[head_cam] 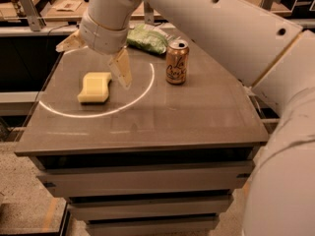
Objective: Move sponge near green jalapeno chip bag
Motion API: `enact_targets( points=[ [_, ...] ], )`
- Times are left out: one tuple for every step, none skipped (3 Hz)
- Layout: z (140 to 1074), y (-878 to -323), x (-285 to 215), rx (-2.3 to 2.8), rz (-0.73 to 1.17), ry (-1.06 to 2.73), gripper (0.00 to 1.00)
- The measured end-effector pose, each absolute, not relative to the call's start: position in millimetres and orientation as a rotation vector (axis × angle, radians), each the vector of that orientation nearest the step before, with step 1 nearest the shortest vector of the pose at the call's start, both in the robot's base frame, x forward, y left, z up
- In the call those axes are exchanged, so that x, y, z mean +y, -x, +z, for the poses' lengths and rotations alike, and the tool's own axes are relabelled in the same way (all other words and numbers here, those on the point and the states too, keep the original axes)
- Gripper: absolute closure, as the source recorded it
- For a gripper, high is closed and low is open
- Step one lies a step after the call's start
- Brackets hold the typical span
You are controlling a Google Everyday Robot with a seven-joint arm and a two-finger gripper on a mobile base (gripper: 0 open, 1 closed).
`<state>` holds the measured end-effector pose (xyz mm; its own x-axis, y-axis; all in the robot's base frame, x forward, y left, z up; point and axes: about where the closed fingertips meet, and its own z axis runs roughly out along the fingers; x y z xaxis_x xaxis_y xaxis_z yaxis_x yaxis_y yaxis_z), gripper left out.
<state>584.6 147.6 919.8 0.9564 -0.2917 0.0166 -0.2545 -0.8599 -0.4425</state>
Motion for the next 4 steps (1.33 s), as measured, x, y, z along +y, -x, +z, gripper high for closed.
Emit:
enact_targets(
  points=[
    [910.1, -592.4, 160.1, 0.358, -0.101, 2.700, 0.00],
    [901.5, -605.8, 162.3, 0.353, -0.082, 2.722, 0.00],
    [889.2, -619.8, 156.8, 0.377, -0.051, 2.738, 0.00],
    [873.7, -626.6, 154.0, 0.397, -0.017, 2.763, 0.00]
  ],
)
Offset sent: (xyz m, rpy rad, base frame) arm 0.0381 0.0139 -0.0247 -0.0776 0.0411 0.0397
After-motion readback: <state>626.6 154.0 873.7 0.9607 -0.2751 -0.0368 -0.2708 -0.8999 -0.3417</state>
